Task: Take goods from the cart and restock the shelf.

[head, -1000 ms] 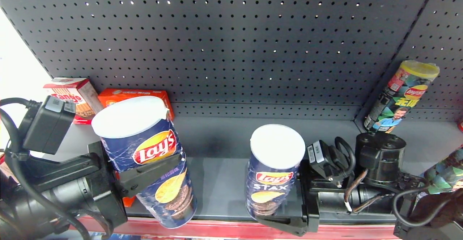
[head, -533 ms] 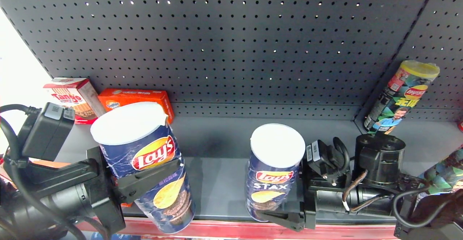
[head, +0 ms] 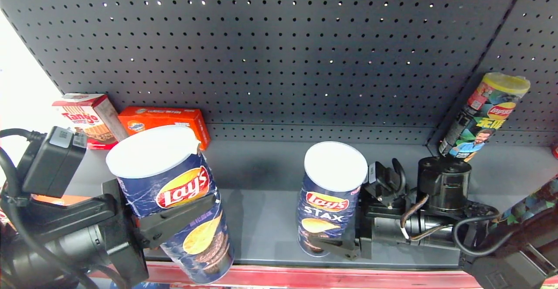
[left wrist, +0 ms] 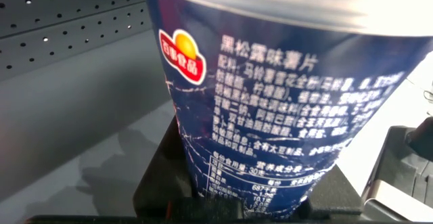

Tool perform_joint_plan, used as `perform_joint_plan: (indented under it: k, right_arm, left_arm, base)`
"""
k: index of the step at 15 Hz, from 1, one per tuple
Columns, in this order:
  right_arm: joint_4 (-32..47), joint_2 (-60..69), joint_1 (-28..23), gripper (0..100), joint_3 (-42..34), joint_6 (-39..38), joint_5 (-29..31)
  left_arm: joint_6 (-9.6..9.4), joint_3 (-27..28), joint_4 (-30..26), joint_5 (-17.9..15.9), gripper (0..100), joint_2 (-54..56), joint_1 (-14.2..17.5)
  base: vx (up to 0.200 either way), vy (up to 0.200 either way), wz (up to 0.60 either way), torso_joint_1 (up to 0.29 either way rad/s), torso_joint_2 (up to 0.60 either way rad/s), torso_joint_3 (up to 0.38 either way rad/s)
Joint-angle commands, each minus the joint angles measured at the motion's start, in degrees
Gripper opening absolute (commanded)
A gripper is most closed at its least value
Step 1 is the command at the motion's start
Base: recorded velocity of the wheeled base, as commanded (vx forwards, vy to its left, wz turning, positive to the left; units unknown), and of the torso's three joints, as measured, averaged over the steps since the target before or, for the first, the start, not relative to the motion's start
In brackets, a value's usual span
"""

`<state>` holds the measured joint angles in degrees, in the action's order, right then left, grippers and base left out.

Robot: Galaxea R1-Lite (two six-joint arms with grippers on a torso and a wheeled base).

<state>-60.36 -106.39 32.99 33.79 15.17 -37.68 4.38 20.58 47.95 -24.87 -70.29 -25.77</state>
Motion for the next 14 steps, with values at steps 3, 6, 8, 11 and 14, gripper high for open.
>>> perform_joint_plan:
  k: [3, 6, 8, 11, 14]
  right_arm:
    - [-0.1, -1.1, -0.2, 100, 0.2, 0.0, 0.0]
    - [-0.1, 0.0, -0.6, 100, -0.8, 0.1, 0.0]
    - [-0.2, 0.2, -1.0, 100, -1.4, 0.1, 0.0]
    - [-0.1, 1.0, -2.1, 100, -1.9, 0.7, 0.0]
    - [-0.1, 1.8, -4.3, 100, -2.5, 0.7, 0.0]
  left_arm:
    - [0.02, 0.0, 0.0, 0.0, 0, -0.1, -0.1]
    - [0.02, 0.0, 0.0, 0.0, 0, 0.0, -0.1]
    - [0.02, -0.1, 0.0, 0.0, 0, 0.0, -0.1]
    - [0.02, -1.2, 0.0, 0.0, 0, 0.5, 0.0]
    - [0.02, -1.6, 0.0, 0.0, 0, 1.1, 0.0]
  base:
    - [0.000, 0.000, 0.00, 0.000, 0.00, 0.000]
    - [0.000, 0.000, 0.00, 0.000, 0.00, 0.000]
    - [0.000, 0.000, 0.00, 0.000, 0.00, 0.000]
    - [0.000, 0.000, 0.00, 0.000, 0.00, 0.000]
    - [0.000, 0.000, 0.00, 0.000, 0.00, 0.000]
